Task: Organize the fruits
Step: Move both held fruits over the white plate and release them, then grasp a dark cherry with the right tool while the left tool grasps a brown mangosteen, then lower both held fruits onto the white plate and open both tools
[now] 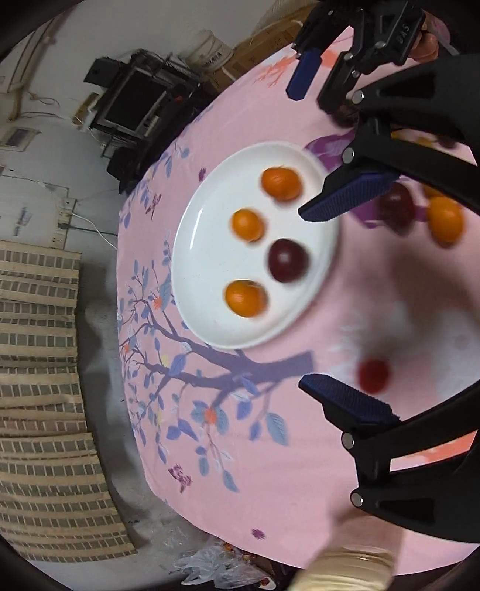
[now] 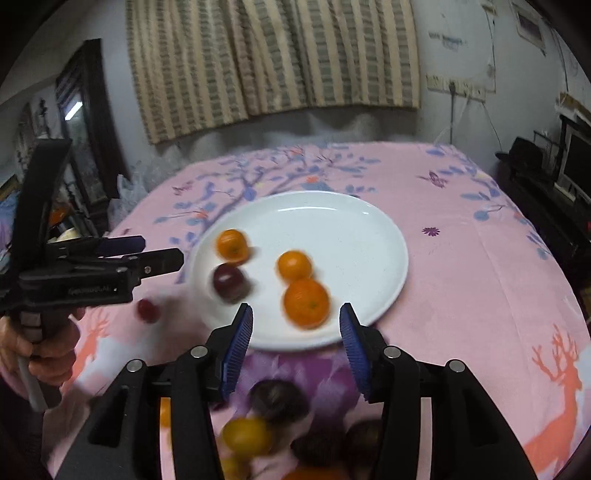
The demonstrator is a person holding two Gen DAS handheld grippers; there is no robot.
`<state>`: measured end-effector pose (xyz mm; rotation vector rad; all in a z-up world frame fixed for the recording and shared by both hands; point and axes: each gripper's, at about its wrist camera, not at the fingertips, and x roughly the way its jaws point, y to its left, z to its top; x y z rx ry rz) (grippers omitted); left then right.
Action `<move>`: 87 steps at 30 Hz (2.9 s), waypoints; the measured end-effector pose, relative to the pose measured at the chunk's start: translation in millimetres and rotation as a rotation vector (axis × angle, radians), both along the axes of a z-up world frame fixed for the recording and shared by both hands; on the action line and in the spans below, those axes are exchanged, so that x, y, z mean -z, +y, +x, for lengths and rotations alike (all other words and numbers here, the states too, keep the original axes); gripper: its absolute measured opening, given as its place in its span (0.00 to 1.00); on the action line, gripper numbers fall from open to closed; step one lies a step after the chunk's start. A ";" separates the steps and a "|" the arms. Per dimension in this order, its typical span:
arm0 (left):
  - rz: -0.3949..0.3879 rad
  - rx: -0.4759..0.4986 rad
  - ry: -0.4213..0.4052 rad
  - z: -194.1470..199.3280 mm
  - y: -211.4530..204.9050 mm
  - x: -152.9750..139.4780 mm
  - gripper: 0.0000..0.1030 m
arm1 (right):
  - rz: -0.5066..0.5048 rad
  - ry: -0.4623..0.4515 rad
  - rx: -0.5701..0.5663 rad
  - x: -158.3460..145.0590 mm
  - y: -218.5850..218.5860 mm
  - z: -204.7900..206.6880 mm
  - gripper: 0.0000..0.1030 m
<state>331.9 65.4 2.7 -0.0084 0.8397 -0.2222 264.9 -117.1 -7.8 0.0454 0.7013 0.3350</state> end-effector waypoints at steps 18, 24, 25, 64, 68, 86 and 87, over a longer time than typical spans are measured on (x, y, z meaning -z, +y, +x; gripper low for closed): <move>-0.080 -0.030 -0.033 -125.8 75.4 41.5 0.84 | -0.176 0.058 -0.213 60.4 73.2 -140.0 0.44; -0.044 -0.018 -0.034 -127.3 70.6 41.2 0.84 | -0.196 0.114 -0.211 68.4 73.7 -129.4 0.27; -0.036 -0.004 -0.028 -128.0 68.7 42.8 0.84 | -0.181 0.115 -0.214 68.0 71.6 -129.9 0.25; -0.098 0.150 0.027 -66.0 17.1 18.5 0.36 | 0.084 -0.063 -0.143 10.9 22.8 -88.2 0.25; -0.109 0.149 0.023 -12.6 -21.4 6.4 0.36 | 0.109 -0.084 -0.026 -5.5 1.4 -27.9 0.25; 0.016 0.156 0.094 58.0 -92.4 40.2 0.50 | 0.033 0.064 0.062 30.9 -27.5 95.9 0.36; 0.010 0.155 0.083 53.8 -89.4 35.2 0.53 | 0.035 0.065 0.056 30.2 -27.2 93.4 0.36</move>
